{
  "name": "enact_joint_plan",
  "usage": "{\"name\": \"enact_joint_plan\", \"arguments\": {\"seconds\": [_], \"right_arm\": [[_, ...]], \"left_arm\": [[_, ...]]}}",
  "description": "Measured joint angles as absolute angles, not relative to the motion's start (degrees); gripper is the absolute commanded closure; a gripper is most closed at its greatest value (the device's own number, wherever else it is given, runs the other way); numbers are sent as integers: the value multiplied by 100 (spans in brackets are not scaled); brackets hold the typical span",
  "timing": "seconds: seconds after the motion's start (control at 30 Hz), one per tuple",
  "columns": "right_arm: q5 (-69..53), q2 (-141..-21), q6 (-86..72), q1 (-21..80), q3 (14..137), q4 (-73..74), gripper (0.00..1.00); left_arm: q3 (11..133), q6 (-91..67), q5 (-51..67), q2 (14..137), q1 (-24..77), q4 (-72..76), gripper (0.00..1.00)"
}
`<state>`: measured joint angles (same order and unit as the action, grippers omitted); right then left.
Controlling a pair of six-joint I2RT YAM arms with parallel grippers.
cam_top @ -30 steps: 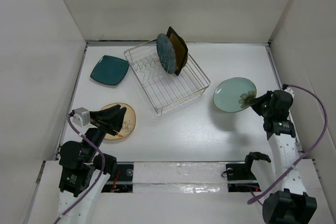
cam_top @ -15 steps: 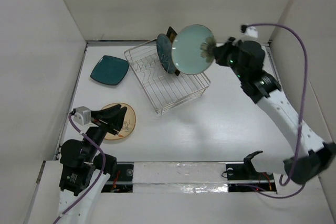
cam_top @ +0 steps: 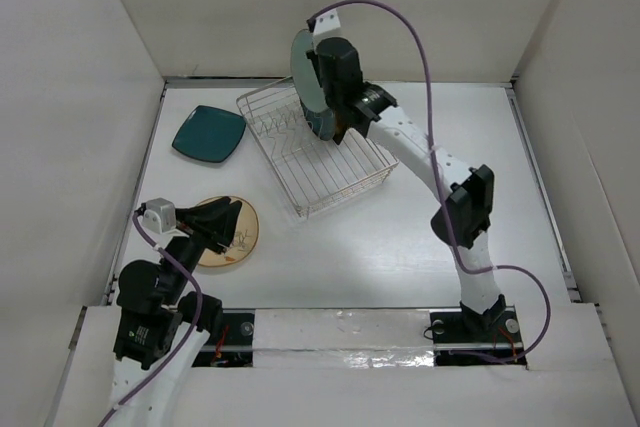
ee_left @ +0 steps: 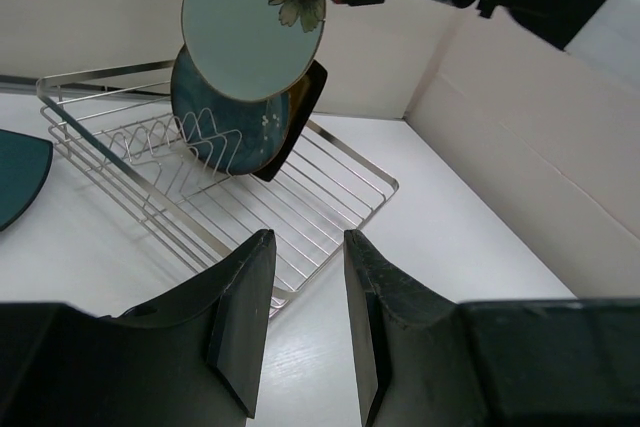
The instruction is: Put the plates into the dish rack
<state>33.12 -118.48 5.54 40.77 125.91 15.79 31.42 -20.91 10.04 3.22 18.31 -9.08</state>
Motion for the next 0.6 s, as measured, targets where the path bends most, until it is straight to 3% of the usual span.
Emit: {"name": "enact_joint_plan", "arguments": {"seconds": [0.27,0.6], "right_arm": [[4357,-12875,2158,4442,12971,908,100],[4569,-12993,2370,4512,12335,167,100]], "left_arm": [[3142,-2088,987,429,1826,-923,69],[3142,-2088,989,504,1774,-926,69]]}}
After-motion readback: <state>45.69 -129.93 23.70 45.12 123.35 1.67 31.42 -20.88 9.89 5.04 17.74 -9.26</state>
